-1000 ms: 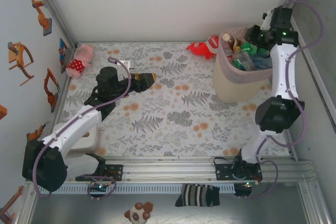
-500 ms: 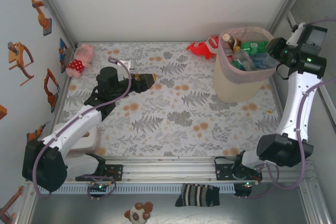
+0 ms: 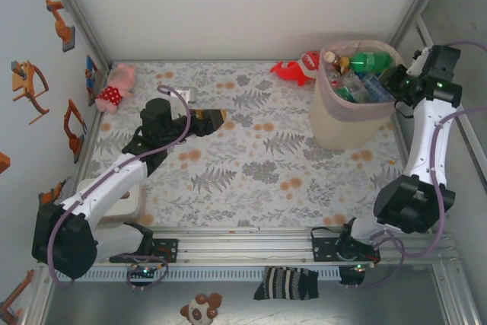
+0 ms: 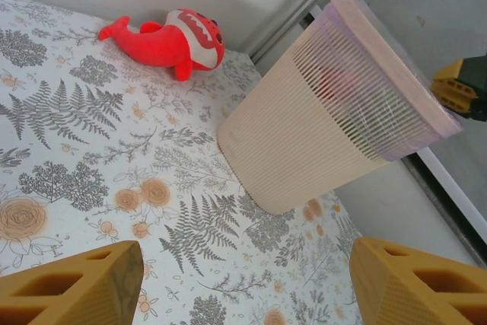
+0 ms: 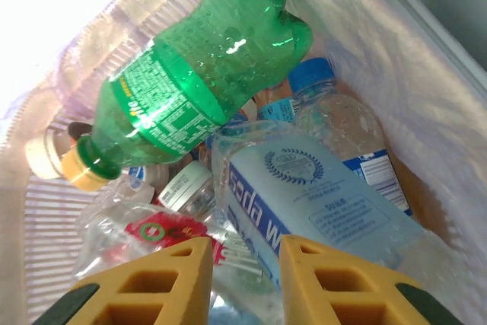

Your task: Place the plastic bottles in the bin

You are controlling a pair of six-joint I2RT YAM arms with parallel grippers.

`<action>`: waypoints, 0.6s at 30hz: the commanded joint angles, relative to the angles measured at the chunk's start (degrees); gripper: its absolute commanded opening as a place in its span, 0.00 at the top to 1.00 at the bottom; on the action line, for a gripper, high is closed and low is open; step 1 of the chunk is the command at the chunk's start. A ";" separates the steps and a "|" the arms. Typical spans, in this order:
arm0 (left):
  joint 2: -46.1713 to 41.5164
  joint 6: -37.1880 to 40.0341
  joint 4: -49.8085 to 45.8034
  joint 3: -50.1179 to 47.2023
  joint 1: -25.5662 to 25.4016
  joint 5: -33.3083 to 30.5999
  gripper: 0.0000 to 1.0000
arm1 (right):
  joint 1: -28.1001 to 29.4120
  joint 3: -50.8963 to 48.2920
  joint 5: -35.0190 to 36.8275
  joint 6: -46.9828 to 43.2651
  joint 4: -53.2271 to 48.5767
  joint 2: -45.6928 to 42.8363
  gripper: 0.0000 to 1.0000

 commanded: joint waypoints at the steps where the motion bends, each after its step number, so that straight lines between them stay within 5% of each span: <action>1: -1.18 1.14 0.31 0.13 0.35 -0.07 0.29 | -0.20 2.51 0.73 -0.43 -2.34 -4.24 0.71; 8: -0.76 6.07 -5.26 1.71 0.42 -3.17 0.28 | -0.20 -3.16 1.37 -2.14 -2.62 -12.19 0.70; 12: -1.79 12.14 -12.53 2.65 0.51 -9.92 0.22 | -0.13 -12.28 6.88 -5.74 -1.28 -21.10 0.52; 16: -2.19 16.22 -17.61 2.65 1.01 -17.75 0.05 | -0.11 -26.47 6.88 -8.38 5.63 -30.59 0.08; 18: -2.18 17.68 -19.65 2.59 1.24 -21.48 0.03 | 0.29 -33.59 7.51 -9.73 9.22 -34.81 0.01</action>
